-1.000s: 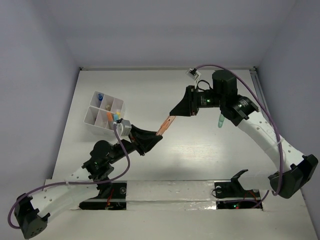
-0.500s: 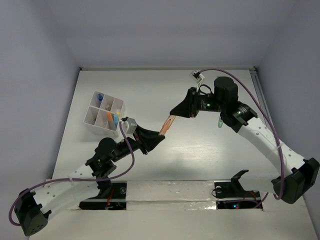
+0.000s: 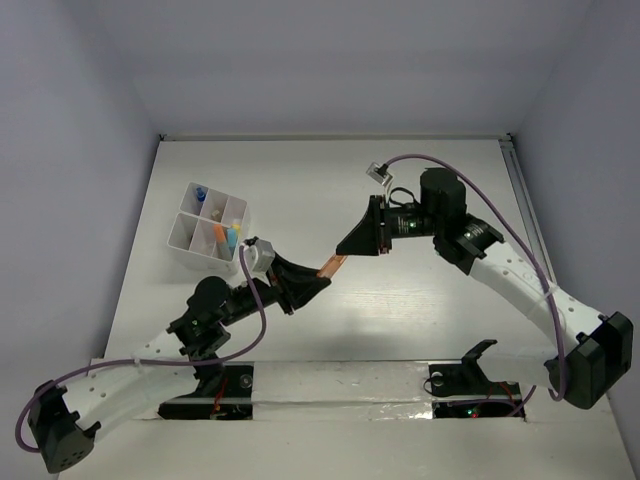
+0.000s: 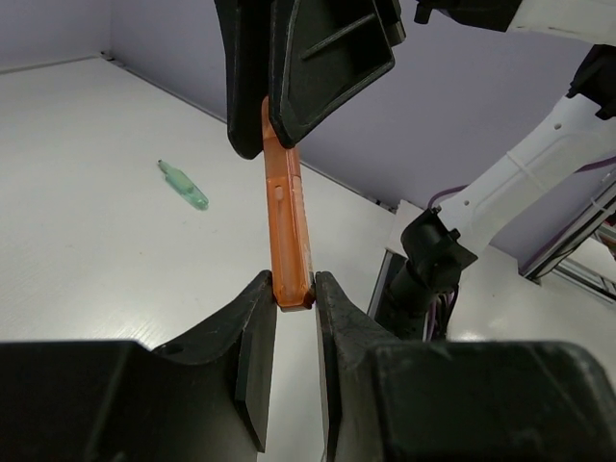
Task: Sort the stationery into containers
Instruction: Close the pen cap on the pen.
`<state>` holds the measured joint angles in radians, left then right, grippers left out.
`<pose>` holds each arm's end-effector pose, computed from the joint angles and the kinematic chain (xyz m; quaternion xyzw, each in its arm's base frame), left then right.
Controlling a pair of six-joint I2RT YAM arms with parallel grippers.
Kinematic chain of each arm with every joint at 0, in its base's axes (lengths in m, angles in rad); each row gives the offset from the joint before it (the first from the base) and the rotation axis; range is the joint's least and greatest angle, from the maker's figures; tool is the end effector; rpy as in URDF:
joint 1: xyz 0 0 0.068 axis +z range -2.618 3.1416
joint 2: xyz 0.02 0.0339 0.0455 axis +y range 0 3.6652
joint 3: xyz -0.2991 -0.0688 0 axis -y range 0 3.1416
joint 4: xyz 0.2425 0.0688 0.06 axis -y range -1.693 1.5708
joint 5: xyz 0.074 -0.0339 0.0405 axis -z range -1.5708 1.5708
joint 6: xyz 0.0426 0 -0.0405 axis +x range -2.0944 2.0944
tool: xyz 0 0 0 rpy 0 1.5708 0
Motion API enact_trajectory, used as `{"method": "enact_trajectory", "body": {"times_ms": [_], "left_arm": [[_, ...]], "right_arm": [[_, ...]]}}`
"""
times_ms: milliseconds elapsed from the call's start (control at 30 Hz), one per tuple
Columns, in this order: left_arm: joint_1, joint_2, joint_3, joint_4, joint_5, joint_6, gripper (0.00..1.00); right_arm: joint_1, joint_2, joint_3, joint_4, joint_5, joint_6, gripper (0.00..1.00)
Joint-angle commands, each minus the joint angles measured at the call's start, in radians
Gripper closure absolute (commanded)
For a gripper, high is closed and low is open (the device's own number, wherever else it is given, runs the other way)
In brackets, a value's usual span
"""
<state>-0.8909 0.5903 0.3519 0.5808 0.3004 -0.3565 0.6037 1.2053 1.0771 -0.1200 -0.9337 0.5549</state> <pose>0.0715 -0.1085 0.3195 0.2684 0.5173 -0.5419 0.6055 0.1926 0.1744 0.3969 -0.2935 0.6978 0.5975 0.2645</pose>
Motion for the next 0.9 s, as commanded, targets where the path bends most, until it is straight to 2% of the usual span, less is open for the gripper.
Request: {"method": "enact_trajectory", "body": {"times_ms": [0,67,233,467,867], "left_arm": [[-0.002,-0.049,0.088,0.198,-0.012,0.022,1.0],[-0.002,-0.05,0.09,0.205,-0.023,0.021,1.0],[-0.002,-0.011,0.11,0.221,-0.043,0.01,1.0],[-0.002,0.042,0.153,0.252,-0.055,0.016,1.0],[-0.002,0.042,0.242,0.257,-0.152,0.079,1.0]], "right_arm": [[0.019,-0.007,-0.032,-0.082,-0.042,-0.026,1.0],[0.019,-0.024,-0.032,-0.086,-0.004,-0.023,1.0],[0.122,-0.024,-0.046,-0.083,0.101,-0.036,1.0],[0.228,-0.007,-0.117,0.025,0.214,0.0,1.0],[0.278,-0.046,-0.368,0.226,0.308,0.083,1.0]]}}
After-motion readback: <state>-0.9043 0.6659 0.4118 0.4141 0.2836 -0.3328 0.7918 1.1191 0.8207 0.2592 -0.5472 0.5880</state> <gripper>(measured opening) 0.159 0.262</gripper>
